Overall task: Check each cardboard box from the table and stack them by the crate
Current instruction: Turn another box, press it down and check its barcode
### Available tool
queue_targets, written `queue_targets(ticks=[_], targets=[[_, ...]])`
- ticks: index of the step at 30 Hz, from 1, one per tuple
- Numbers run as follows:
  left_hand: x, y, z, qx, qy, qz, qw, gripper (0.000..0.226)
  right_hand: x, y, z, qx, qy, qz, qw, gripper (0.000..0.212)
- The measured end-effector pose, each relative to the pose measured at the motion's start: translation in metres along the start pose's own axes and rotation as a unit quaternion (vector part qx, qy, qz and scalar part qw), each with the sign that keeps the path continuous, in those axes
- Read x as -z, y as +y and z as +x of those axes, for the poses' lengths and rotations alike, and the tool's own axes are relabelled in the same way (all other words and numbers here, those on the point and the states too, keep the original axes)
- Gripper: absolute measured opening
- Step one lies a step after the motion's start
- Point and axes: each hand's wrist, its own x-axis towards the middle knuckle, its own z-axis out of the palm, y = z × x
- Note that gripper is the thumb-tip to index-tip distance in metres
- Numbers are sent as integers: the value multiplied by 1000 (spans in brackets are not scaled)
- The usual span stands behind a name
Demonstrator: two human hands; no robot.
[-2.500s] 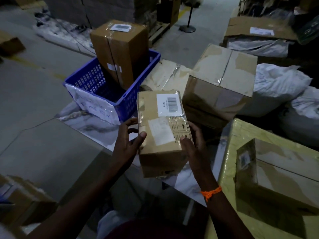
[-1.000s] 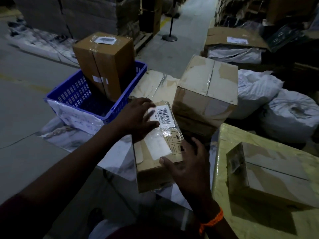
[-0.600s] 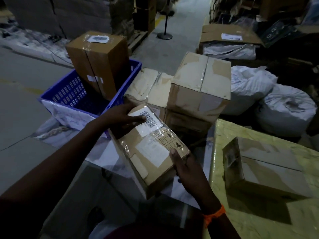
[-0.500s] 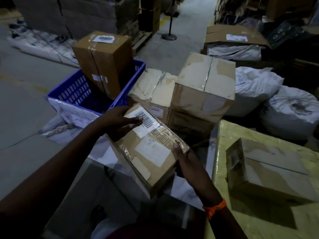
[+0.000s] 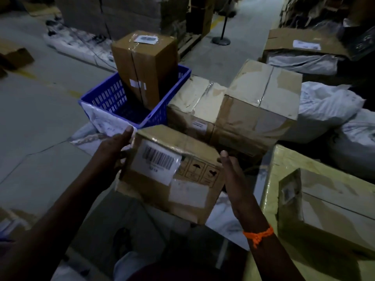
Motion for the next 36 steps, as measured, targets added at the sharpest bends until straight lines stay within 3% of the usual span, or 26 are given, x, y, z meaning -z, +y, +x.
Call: queue_targets(ticks=[3, 5, 7, 12, 18, 21, 23, 31, 33, 36], targets=[[-12, -32, -9, 12, 7, -15, 1000, 36, 4, 19, 2, 27, 23, -36, 999, 33], [-21, -57, -10, 24, 4, -8, 1000, 28, 8, 36, 4, 43, 24, -73, 996, 24], [-27, -81, -9, 51, 18, -9, 998, 34, 13, 53, 0, 71, 25, -99, 992, 22], [-30, -139, -10, 81, 37, 46, 995, 48, 17, 101, -12, 55, 44, -145, 987, 32], [-25, -174, -18, 57, 26, 172, 983, 35, 12, 130, -14, 12, 89, -168, 982, 43], [-29, -168, 3, 47, 21, 193, 980, 51, 13, 115, 8, 6, 107, -134, 985, 55], [-37, -154, 25, 19, 37, 227, 973, 45, 14, 104, 36, -7, 103, -119, 988, 63], [-70, -119, 93, 10, -34, 226, 973, 55, 4, 110, 151, -20, 13, -5, 1000, 79], [-69, -116, 90, 4, -21, 221, 975, 55, 3, 106, 146, -12, 24, -18, 999, 92], [-69, -107, 82, -40, 10, 211, 977, 55, 2, 71, 107, 24, 55, -53, 997, 80]])
